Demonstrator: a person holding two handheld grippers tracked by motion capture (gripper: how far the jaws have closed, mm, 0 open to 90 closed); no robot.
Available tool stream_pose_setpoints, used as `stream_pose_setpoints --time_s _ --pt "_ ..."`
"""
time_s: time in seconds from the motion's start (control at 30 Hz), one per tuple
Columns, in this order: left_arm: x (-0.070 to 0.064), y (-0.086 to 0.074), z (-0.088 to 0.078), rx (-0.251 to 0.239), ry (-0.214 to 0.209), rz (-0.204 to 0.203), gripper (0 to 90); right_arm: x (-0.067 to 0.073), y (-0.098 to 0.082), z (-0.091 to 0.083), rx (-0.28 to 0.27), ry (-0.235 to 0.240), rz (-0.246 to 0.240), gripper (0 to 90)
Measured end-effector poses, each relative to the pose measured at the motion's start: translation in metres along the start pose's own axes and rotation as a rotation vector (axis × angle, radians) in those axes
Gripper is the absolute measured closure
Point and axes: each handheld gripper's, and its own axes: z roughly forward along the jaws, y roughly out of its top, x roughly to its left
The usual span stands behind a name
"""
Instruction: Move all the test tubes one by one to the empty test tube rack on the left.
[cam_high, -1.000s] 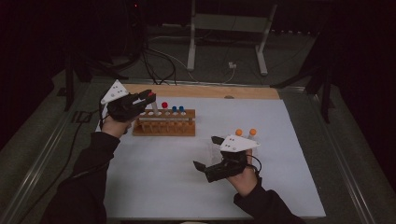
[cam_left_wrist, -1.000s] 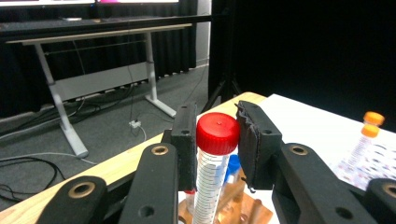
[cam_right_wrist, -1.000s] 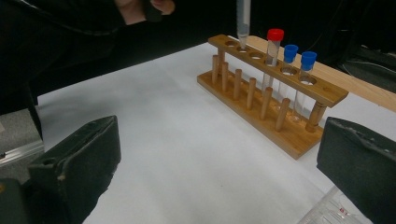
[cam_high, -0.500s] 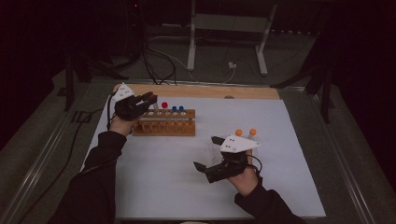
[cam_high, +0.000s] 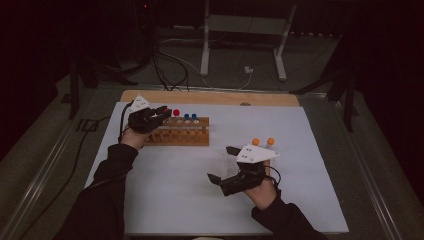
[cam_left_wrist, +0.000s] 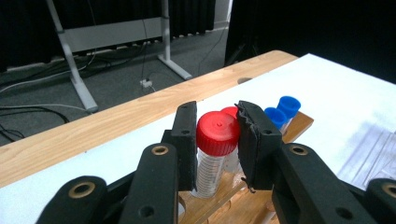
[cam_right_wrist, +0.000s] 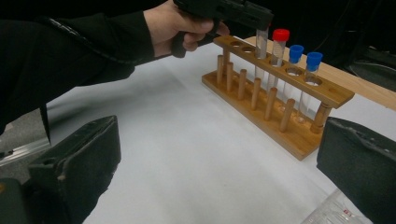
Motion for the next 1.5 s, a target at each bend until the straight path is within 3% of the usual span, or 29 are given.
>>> stream_pose_setpoints --time_s 0.4,0.5,0.6,0.7,0.9,0.97,1.03,1.2,1.5 --pt "0.001 -0.007 0.004 0.032 0.003 0.006 70.7 -0.001 0.000 -0.002 -0.008 0.000 0.000 0.0" --pt "0.001 -0.007 0.003 0.031 -0.019 0.001 69.3 -0.001 0.000 -0.002 -0.012 0.001 0.001 0.0" --pt "0.000 -0.006 -0.002 0.029 -0.033 0.004 58.1 -0.002 0.001 -0.003 -0.018 -0.001 -0.001 0.0" --pt "-0.003 -0.003 -0.009 0.020 -0.036 -0.006 40.2 -0.004 0.001 -0.005 -0.024 -0.007 0.001 0.0" --pt "-0.016 -0.001 -0.033 -0.004 -0.080 0.014 23.4 -0.011 0.004 -0.011 -0.034 -0.042 -0.002 0.0" --pt "-0.021 -0.002 -0.043 -0.023 -0.122 0.010 17.2 -0.014 0.004 -0.014 -0.039 -0.057 -0.004 0.0" --pt "-0.027 -0.003 -0.052 -0.039 -0.156 0.023 14.6 -0.018 0.004 -0.018 -0.043 -0.079 -0.003 0.0" --pt "-0.042 -0.011 -0.063 -0.047 -0.210 0.008 11.5 -0.030 0.002 -0.028 -0.051 -0.126 0.012 0.0" --pt "-0.068 -0.030 -0.067 -0.015 -0.299 0.038 3.5 -0.048 -0.010 -0.045 -0.049 -0.211 0.040 0.0"
